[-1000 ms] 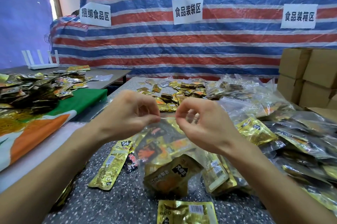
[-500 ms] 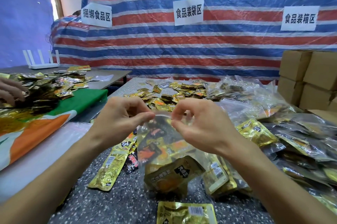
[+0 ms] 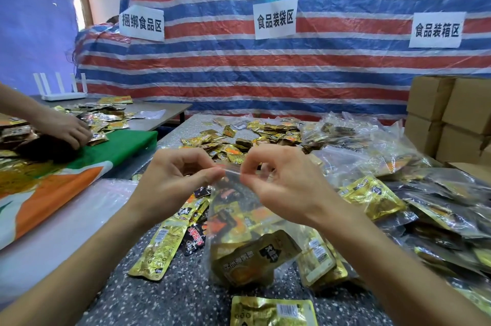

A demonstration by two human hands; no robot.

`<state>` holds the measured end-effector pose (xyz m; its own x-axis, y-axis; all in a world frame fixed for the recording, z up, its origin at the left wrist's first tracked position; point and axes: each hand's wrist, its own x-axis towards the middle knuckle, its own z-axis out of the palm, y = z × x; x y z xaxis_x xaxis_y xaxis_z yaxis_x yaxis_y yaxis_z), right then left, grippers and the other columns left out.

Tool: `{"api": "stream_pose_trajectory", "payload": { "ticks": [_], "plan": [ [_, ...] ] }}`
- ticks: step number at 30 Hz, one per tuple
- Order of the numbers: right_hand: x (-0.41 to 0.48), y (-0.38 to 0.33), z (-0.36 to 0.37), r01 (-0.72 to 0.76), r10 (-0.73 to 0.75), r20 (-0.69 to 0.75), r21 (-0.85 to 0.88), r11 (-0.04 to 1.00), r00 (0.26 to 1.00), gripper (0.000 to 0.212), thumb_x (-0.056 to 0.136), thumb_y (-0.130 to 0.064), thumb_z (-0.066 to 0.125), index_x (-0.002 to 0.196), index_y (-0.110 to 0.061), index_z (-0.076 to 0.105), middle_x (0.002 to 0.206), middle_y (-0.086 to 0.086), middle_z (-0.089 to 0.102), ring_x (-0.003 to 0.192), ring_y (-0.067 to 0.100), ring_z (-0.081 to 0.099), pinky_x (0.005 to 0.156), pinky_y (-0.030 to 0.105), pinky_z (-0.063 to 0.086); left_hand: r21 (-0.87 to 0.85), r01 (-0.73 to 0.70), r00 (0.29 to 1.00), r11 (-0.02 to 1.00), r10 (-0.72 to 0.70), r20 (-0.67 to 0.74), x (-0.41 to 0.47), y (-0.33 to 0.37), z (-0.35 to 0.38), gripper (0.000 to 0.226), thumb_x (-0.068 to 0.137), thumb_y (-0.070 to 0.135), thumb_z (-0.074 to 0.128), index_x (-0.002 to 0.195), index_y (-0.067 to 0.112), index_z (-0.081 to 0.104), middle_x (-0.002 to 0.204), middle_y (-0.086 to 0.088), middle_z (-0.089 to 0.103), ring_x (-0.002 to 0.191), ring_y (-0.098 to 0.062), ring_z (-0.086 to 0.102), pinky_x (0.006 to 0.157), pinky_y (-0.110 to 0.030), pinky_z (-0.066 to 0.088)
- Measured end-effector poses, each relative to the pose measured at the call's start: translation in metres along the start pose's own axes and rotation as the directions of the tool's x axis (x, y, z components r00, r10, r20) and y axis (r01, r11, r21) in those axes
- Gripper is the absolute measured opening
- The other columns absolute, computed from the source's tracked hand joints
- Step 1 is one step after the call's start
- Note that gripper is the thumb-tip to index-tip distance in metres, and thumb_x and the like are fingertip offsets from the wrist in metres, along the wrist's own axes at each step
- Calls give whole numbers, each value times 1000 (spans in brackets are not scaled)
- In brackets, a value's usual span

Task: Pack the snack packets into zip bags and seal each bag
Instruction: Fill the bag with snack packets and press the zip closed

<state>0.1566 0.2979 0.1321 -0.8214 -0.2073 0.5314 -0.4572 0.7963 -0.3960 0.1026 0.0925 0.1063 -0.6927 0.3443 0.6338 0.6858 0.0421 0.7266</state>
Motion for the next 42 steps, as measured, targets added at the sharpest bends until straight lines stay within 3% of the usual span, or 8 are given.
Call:
{"api": "stream_pose_trajectory", "payload": {
  "ticks": [3, 7, 10, 14, 19, 28, 36, 42],
  "plan": [
    [2, -5, 3, 25, -25, 9, 32, 999, 1000, 10, 88, -40, 64, 91, -32, 67, 80, -19, 63, 74, 6, 57, 70, 39, 52, 13, -58, 998, 998, 58, 9, 0, -1, 7, 4, 80, 16, 74, 81, 13, 76, 82, -10, 74, 81, -33, 69, 76, -51, 56],
    [8, -6, 7, 45, -45, 19, 8, 999, 999, 6, 92, -34, 66, 93, -30, 70, 70, -20, 54, 69, 6, 51, 71, 42, 52, 8, -54, 999, 998, 54, 5, -2, -7, 14, 10, 81, 13, 70, 85, 7, 75, 80, -7, 72, 80, -33, 68, 74, -44, 54],
    [7, -6, 9, 75, -69, 73, -79, 994, 995, 5, 97, -31, 57, 95, -29, 61, 80, -15, 56, 77, 12, 54, 75, 44, 51, 73, -21, 997, 997, 16, 70, -3, -9, 17, 12, 88, 22, 63, 85, 13, 72, 77, 1, 70, 75, -20, 65, 69, -30, 52],
    [4, -4, 12, 116, -111, 71, -63, 991, 991, 5, 97, -27, 52, 93, -29, 52, 82, -14, 53, 76, 13, 52, 72, 45, 49, 241, -103, 985, 965, 65, 158, -2, -7, 18, 17, 93, 23, 55, 85, 16, 67, 74, 8, 62, 71, -16, 58, 64, -30, 45],
    [4, 2, 10, 157, -154, 85, -34, 987, 984, 4, 98, -33, 55, 94, -33, 56, 84, -16, 57, 79, 11, 55, 72, 46, 50, 228, -194, 981, 954, 185, 62, -5, -7, 20, 17, 90, 9, 56, 76, 11, 65, 72, 10, 58, 69, -7, 53, 64, -16, 40],
    [0, 27, -8, 135, -129, 119, -37, 990, 984, 9, 99, -33, 58, 90, -35, 56, 85, -16, 60, 81, 8, 55, 74, 48, 51, 125, -213, 974, 969, 220, -45, -4, -14, 19, 34, 90, 28, 52, 77, 0, 66, 72, -1, 59, 70, -23, 55, 62, -41, 45],
    [-10, 53, -21, 44, -35, 154, -50, 998, 987, 8, 99, -31, 59, 92, -31, 60, 88, -13, 63, 83, 6, 58, 79, 44, 54, 108, -173, 979, 979, 183, -95, -5, -22, 10, 25, 90, 27, 53, 71, 13, 62, 69, 6, 57, 67, -17, 53, 62, -36, 42],
    [-21, 72, -31, -11, 21, 139, -71, 997, 990, 8, 99, -32, 58, 94, -27, 63, 88, -14, 63, 81, 4, 57, 76, 41, 54, 76, -102, 985, 992, 111, -130, -6, -28, 6, 22, 92, 12, 54, 73, 7, 64, 68, 0, 57, 66, -20, 52, 61, -42, 42]
  ]
}}
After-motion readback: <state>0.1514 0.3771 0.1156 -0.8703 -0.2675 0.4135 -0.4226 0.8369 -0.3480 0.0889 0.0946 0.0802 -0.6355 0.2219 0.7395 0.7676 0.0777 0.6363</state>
